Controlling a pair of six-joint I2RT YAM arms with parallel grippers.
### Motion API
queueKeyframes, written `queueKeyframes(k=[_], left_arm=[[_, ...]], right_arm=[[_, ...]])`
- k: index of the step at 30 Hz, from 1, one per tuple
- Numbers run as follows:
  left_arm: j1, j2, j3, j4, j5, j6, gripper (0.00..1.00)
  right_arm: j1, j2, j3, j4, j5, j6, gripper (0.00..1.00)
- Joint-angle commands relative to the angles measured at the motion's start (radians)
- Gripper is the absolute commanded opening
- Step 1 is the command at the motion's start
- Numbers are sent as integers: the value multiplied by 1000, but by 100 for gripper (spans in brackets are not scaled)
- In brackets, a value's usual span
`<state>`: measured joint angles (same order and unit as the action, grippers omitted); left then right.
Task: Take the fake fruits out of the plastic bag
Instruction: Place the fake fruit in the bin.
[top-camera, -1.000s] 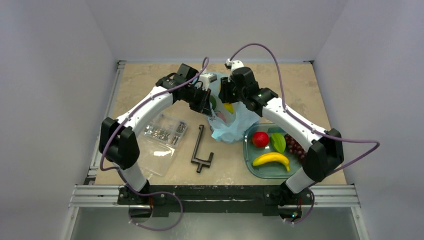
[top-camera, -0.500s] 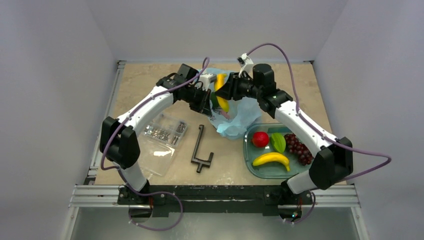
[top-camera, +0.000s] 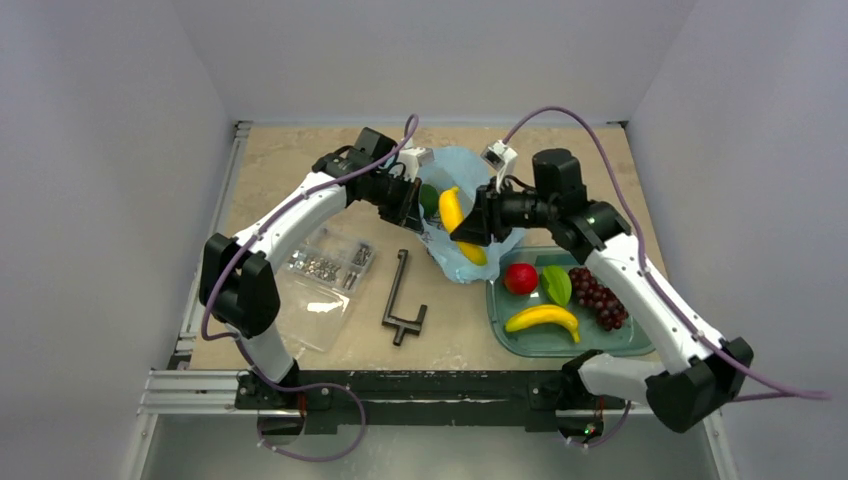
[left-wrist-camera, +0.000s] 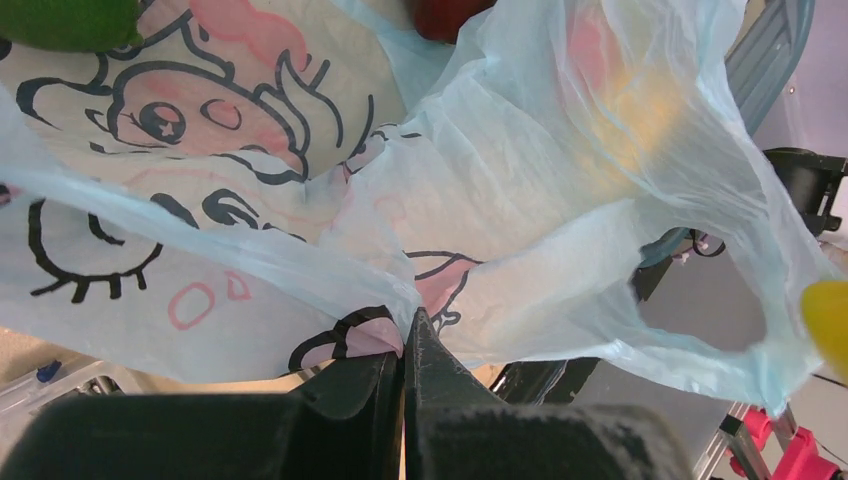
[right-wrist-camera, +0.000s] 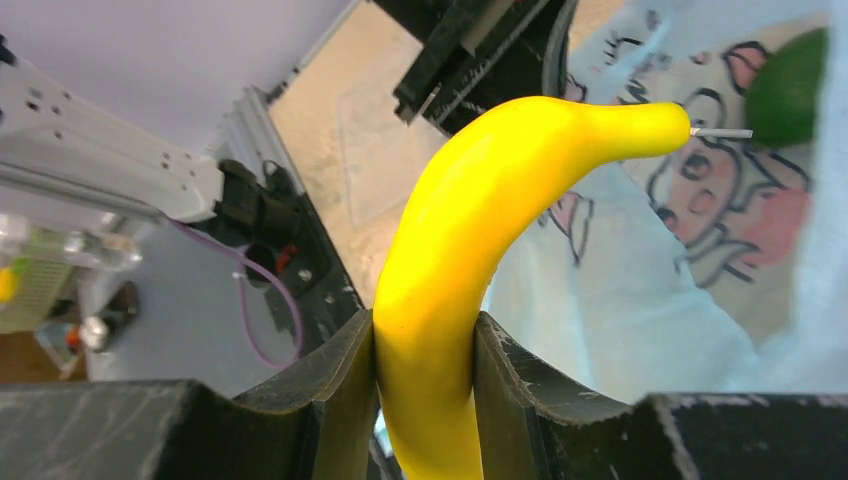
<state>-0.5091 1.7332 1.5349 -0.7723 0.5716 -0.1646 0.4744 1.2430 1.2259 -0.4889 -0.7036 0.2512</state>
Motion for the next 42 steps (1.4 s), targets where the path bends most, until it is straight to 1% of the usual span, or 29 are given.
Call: queueKeyframes(k=[1, 5, 8, 9, 10, 12, 13, 14, 17, 19, 21, 25, 27, 28, 31, 34, 36, 38, 42], left_arm=[[2, -24, 34, 13, 11, 8, 0], [2, -27, 33, 14, 13, 8, 0], [1, -26, 33, 14, 14, 6, 0], [2, -26, 32, 14, 17, 5, 0], [1, -26, 34, 16, 17, 5, 0], [3, -27, 32, 16, 20, 4, 0], [3, -27, 31, 15, 17, 5, 0], [2, -28, 30, 14, 16, 6, 0], [2, -32, 31, 15, 13, 7, 0], [2, -32, 34, 15, 15, 7, 0], [1, -32, 35, 16, 19, 5, 0], [2, -35, 34, 13, 19, 6, 0], [1, -37, 34, 15, 19, 7, 0], [2, -37, 33, 16, 19, 5, 0], [2, -35, 34, 15, 25, 4, 0], [2, -36, 34, 15, 24, 4, 0], [3, -37, 34, 16, 22, 5, 0], [2, -38, 33, 15, 22, 5, 0], [2, -41, 34, 14, 22, 5, 0]], right_arm=[[-9, -131, -29, -177, 168, -138, 0], [-16, -238, -79, -163, 260, -112, 0], [-16, -282, -82, -164, 391, -80, 0], [-16, -298, -82, -161, 396, -81, 0], [-16, -314, -90, -139, 366, -78, 0], [-16, -333, -106, -74, 255, -63, 0], [-16, -330, -103, -59, 243, -39, 0], [-16, -323, -88, -64, 293, -7, 0], [-17, -277, -15, -179, 596, 94, 0], [-16, -257, 8, -226, 737, 117, 0], [-16, -262, 2, -244, 889, 161, 0], [-19, -299, -61, -309, 1224, 357, 0], [-42, -276, -77, -372, 1315, 433, 0], [-60, -254, -78, -414, 1336, 479, 0], [-130, -194, -117, -466, 1335, 548, 0], [-201, -171, -176, -479, 1314, 621, 0], [-246, -174, -223, -457, 1273, 647, 0], [-311, -182, -281, -435, 1246, 667, 0], [-432, -190, -345, -448, 1230, 727, 0]])
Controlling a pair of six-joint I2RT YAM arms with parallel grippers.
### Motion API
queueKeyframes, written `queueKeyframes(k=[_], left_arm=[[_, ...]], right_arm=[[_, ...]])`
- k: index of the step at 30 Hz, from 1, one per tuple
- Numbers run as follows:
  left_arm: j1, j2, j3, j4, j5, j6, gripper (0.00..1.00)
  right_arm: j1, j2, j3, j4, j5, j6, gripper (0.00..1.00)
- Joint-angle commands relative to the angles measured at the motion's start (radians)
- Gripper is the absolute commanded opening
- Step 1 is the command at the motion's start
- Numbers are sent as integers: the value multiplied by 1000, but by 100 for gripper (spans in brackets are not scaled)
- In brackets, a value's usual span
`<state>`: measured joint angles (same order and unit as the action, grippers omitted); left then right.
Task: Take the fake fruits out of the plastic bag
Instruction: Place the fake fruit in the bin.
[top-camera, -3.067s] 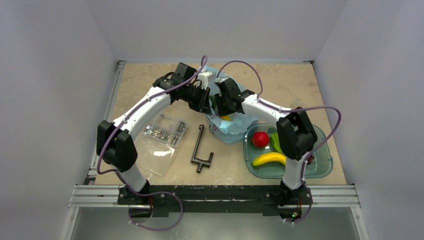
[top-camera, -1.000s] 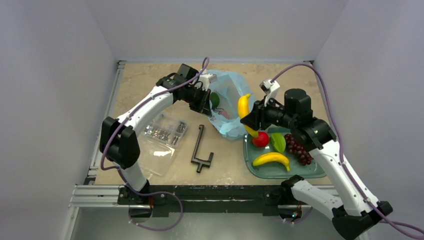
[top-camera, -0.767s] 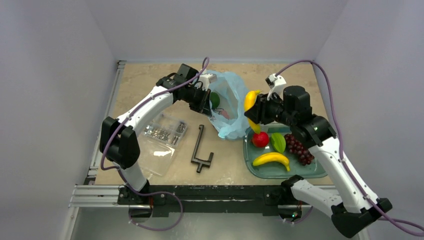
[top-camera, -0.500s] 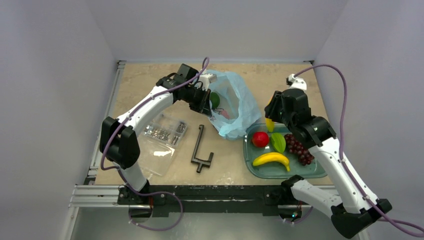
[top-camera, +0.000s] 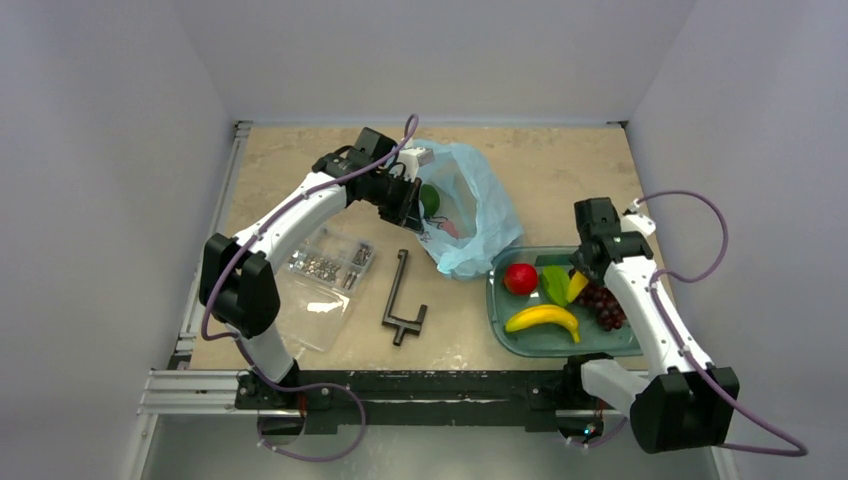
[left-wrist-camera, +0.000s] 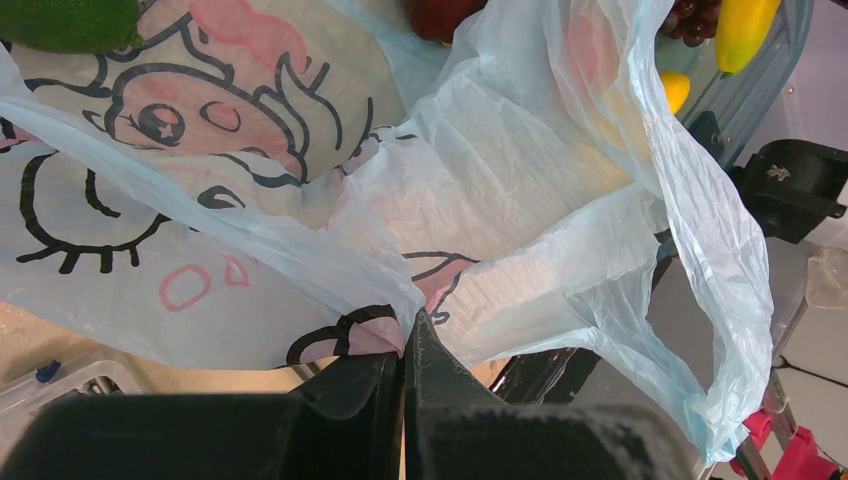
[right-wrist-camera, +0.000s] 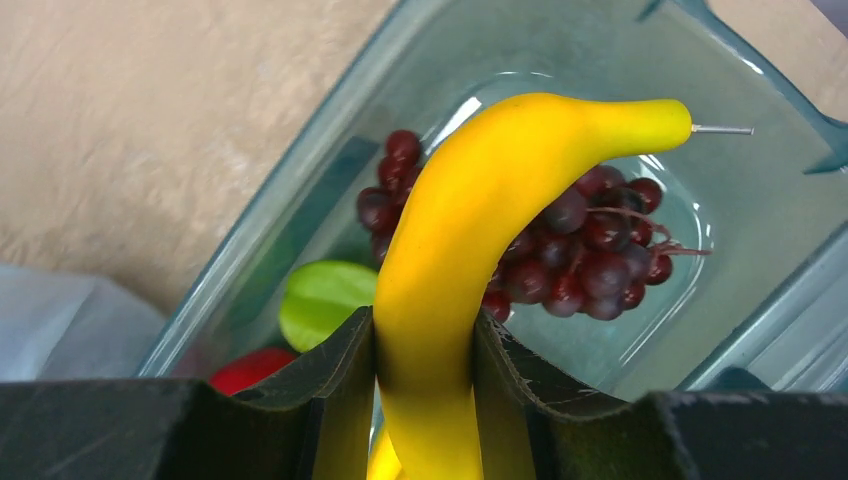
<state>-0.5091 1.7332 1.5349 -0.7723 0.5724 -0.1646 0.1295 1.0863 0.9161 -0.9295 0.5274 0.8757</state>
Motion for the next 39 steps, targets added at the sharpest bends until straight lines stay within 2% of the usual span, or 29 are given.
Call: queueKeyframes(k=[1, 6, 12, 14, 16, 17, 19, 21, 23, 25, 30, 32, 35, 39], left_arm=[[1, -41, 34, 14, 21, 5, 0], [2, -44, 34, 15, 23, 4, 0], [3, -58, 35, 14, 25, 3, 0], [3, -64, 36, 15, 30, 1, 0], [4, -73, 34, 17, 33, 0, 0], [3, -77, 32, 17, 32, 0, 0], [3, -81, 28, 19, 32, -1, 0], [3, -80, 27, 21, 35, -3, 0], [3, -76, 29, 22, 37, -4, 0], [3, -72, 29, 21, 38, -6, 0], [4, -72, 31, 22, 38, -7, 0], [3, -69, 30, 23, 39, -7, 0], [4, -65, 30, 22, 41, -9, 0], [3, -65, 29, 23, 39, -9, 0]], right_arm=[[-117, -38, -54, 9, -21, 87, 0], [-271, -5, -119, 54, -167, 56, 0], [-299, 64, -86, -37, -74, 138, 0], [-300, 52, -87, -43, -67, 155, 9], [-301, 38, -93, -41, -63, 160, 31], [-300, 32, -98, -40, -52, 165, 37], [-301, 18, -100, -42, -49, 165, 44], [-300, 2, -94, -47, -48, 164, 56], [-301, -21, -80, -70, -27, 171, 62], [-301, -52, -63, -92, -4, 172, 74], [-300, -129, -31, -94, 5, 108, 89], [-300, -157, -19, -77, -5, 66, 98], [-300, -207, 1, 4, -54, -75, 99], [-298, -262, 30, 132, -293, -309, 99]])
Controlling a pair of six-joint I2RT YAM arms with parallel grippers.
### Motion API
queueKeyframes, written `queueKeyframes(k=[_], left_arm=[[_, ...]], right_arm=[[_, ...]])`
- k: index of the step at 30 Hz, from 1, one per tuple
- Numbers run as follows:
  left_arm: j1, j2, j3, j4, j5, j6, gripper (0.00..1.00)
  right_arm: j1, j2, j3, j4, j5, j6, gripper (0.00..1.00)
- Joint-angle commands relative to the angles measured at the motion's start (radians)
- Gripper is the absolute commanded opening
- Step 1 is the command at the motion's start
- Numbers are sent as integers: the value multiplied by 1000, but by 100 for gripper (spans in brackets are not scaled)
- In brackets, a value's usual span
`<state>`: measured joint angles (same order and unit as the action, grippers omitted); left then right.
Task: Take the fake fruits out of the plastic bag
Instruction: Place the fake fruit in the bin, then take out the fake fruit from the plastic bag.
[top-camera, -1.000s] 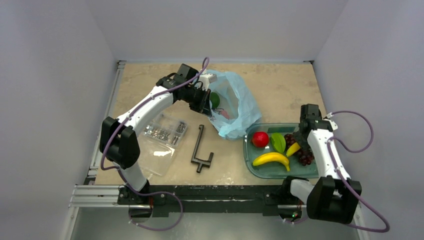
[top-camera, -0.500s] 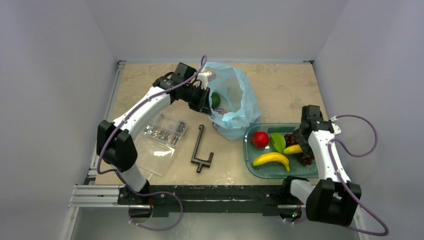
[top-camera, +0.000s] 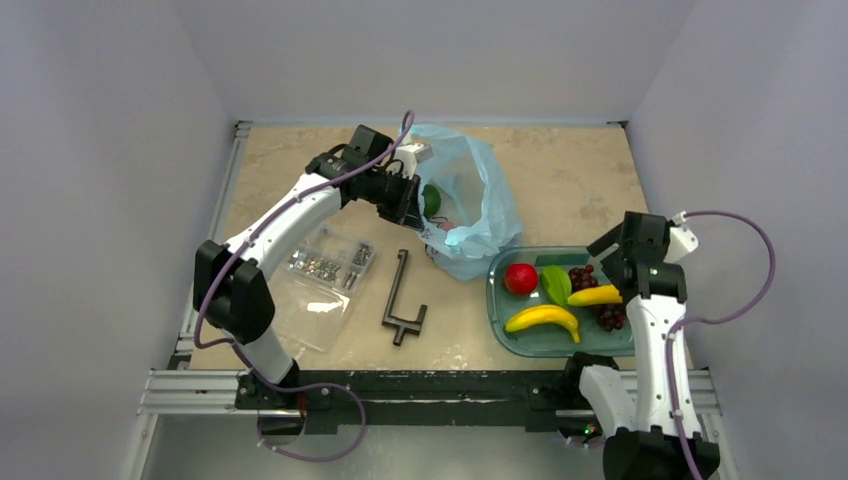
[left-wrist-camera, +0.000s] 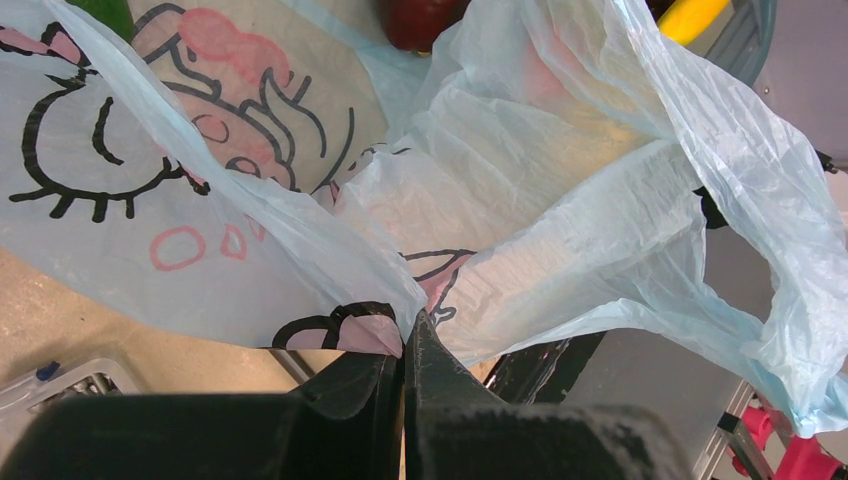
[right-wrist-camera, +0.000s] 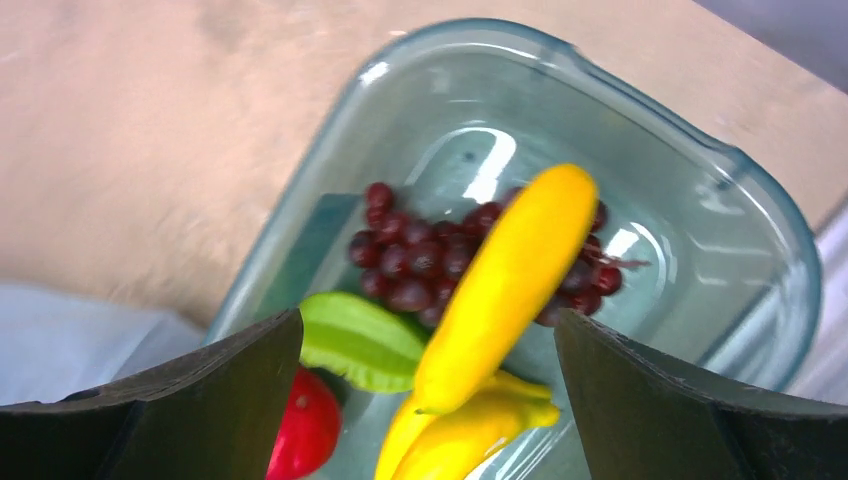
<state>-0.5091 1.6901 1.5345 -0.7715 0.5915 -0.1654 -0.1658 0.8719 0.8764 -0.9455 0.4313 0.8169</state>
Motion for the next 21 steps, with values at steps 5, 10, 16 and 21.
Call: queueKeyframes(k=[5, 10, 16, 21], left_arm=[[3, -20, 30, 22, 16, -8, 0], [4, -17, 30, 21, 9, -4, 0], [3, -21, 26, 29, 13, -5, 0], [3, -29, 17, 37, 10, -3, 0]], right_arm=[[-1, -31, 118, 250, -528, -352, 99], [141, 34, 212, 262, -624, -357, 99], [436, 120, 297, 330, -577, -310, 97], [588, 184, 327, 507, -553, -258, 81]])
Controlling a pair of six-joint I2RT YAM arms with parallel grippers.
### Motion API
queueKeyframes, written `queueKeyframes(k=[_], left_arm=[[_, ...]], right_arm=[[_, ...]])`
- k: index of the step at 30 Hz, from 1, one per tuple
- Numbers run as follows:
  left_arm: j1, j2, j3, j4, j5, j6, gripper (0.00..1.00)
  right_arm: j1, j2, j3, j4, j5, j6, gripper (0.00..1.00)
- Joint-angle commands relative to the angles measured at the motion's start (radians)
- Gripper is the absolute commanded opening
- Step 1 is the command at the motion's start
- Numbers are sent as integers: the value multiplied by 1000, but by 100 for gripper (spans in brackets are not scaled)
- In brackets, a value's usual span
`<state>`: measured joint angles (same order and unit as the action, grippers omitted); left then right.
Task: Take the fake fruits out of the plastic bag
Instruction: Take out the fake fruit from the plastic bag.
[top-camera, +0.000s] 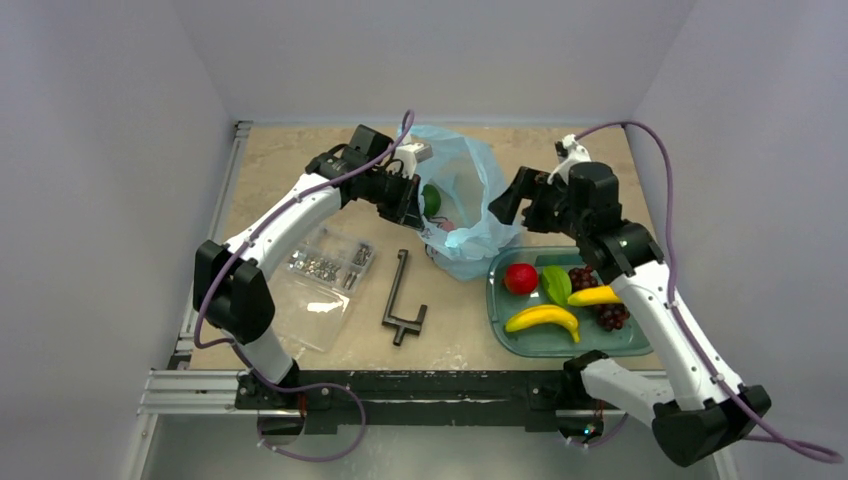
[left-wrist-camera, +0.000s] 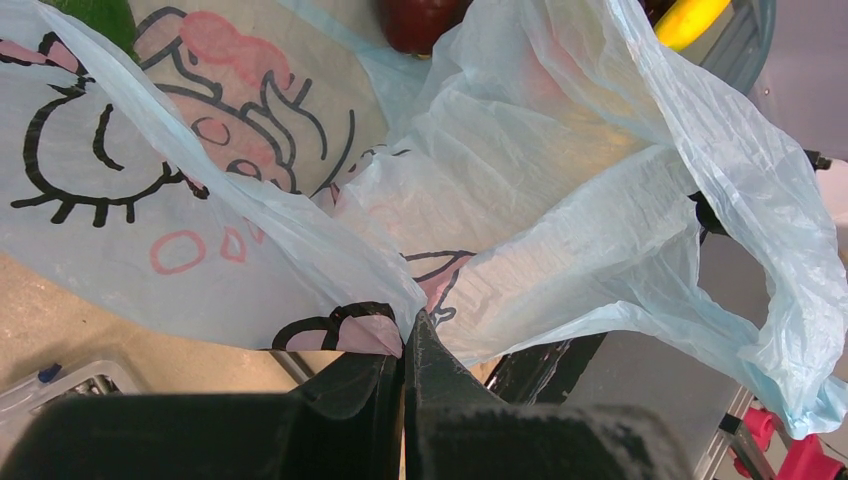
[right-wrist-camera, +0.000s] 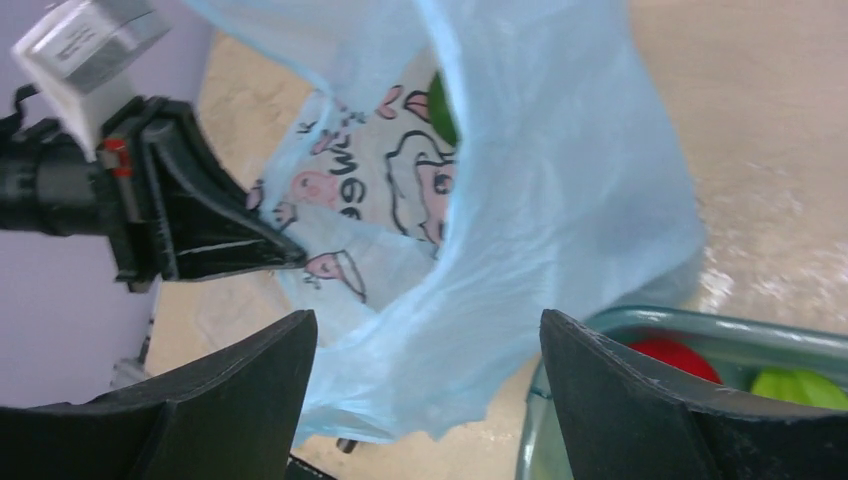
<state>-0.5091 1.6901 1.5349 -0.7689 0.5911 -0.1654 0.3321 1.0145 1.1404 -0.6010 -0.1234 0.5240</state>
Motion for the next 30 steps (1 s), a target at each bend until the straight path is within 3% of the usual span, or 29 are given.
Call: queueKeyframes(k=[1, 3, 6, 11, 21, 30], left_arm=[[4, -30, 15, 36, 9, -2, 0], [3, -31, 16, 37, 8, -3, 0], [4, -35, 15, 38, 9, -2, 0], [3, -43, 14, 39, 11, -3, 0], [5, -64, 7, 53, 8, -3, 0], [9, -68, 1, 61, 13, -8, 0]], right_arm=[[125, 72, 85, 163, 18, 31, 77], [187, 137, 146, 149, 55, 13, 69], [265, 212, 194, 158, 92, -5, 65], [301, 273, 158, 248, 118, -16, 54], [311, 491, 167, 244, 268, -138, 55], [311, 737, 332, 48, 478, -174, 57]])
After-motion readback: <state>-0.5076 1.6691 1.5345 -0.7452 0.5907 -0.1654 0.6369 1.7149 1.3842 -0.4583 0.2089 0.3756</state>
